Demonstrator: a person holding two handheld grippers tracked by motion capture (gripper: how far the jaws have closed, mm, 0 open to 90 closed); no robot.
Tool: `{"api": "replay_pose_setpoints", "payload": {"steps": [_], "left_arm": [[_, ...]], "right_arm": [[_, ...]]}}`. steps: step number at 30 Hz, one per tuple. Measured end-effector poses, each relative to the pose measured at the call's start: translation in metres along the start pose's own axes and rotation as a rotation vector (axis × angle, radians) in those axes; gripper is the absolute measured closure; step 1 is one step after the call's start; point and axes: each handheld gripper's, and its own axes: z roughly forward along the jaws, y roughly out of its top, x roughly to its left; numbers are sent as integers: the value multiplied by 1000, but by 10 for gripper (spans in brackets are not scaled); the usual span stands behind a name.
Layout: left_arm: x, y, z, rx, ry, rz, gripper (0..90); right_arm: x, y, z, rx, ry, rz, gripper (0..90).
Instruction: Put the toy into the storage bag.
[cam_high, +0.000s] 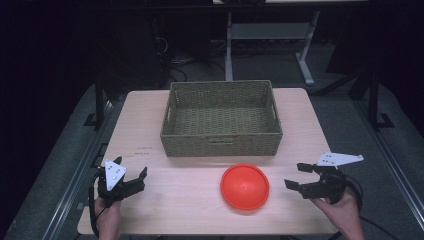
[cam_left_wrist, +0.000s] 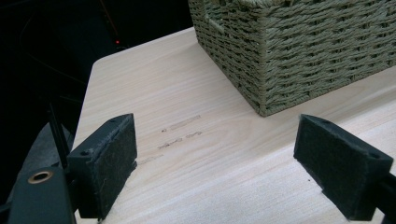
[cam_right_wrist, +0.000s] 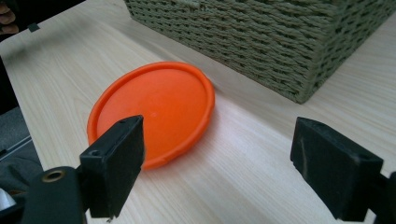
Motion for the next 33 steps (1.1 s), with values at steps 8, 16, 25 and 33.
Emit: {"api": "replay_pose_setpoints", "payload": {"steps": [8, 16, 25, 33], "left_arm": [[0, 0, 0, -1, -1, 2, 128], [-1, 0, 0, -4, -2, 1, 128], [-1, 0, 1, -5, -7, 3, 128], [-1, 1, 0, -5, -7, 3, 128]], "right_arm": [[6, 13, 9, 22, 11, -31, 175], [13, 23, 24, 65, 29, -53, 178], [20, 31, 50, 147, 53, -73, 193], [18, 27, 73, 209, 54, -45, 210]]}}
